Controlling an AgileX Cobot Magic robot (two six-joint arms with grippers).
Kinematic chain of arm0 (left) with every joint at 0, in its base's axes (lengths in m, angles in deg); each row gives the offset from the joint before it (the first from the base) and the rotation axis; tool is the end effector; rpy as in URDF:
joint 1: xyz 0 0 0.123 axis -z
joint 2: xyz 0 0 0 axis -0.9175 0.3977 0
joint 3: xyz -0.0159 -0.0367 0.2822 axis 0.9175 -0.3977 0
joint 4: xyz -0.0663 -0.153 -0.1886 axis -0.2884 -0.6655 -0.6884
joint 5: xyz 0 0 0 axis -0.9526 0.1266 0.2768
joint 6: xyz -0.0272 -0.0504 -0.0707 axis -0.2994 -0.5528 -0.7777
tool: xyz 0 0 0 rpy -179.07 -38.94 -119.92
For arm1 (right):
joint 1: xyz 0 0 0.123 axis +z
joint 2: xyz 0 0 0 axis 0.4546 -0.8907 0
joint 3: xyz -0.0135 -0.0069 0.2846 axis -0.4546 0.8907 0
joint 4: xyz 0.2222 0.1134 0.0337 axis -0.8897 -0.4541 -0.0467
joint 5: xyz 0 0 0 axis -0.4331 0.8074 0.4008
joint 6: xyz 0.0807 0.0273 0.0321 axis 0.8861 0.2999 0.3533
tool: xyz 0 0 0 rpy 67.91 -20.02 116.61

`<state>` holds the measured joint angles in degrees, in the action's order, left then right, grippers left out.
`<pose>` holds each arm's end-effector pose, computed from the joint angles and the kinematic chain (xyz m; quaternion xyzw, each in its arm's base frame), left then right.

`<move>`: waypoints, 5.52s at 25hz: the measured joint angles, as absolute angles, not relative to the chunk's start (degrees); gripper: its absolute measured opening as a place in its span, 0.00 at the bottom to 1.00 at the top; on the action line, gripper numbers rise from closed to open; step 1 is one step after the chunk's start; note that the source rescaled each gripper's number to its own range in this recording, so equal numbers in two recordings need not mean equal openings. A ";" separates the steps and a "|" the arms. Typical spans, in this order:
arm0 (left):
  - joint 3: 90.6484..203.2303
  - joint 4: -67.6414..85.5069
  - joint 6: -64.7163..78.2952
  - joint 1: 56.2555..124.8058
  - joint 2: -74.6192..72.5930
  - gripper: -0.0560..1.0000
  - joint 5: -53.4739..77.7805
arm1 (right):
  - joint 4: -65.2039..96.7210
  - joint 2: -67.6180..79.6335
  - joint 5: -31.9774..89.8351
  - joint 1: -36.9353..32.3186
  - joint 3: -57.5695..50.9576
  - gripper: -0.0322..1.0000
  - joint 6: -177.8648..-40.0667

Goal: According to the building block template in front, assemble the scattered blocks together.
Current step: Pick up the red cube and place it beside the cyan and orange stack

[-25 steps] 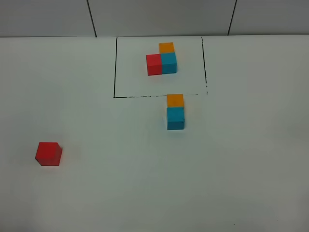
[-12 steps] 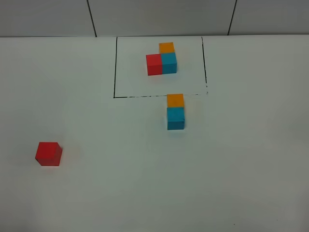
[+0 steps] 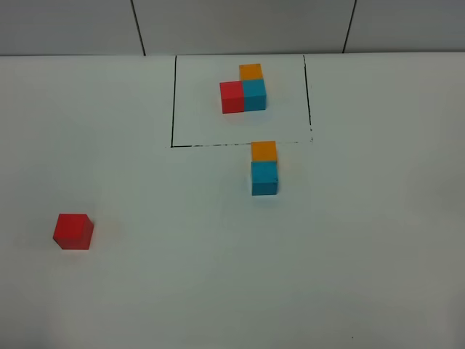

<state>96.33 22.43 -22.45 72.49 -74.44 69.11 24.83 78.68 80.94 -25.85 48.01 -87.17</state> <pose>-0.0064 0.0006 0.2788 0.0796 0.8469 -0.0051 0.5257 -0.0042 -0.0018 0.2777 -0.0165 0.8562 -0.0097 0.5163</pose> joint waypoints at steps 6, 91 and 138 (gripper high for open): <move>96.33 22.43 -22.45 72.49 -74.44 0.72 69.11 | 24.83 78.68 80.94 -25.85 48.01 0.79 -87.17; 103.27 29.66 -29.91 72.49 -49.05 0.85 64.31 | 24.83 78.68 80.94 -25.85 48.01 0.74 -87.12; 115.18 29.36 -43.24 80.77 15.95 0.86 45.34 | 24.83 78.68 80.94 -25.85 48.01 0.74 -87.12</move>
<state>115.18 29.36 -43.24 80.77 15.95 45.34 24.83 78.68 80.94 -25.85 48.01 -87.12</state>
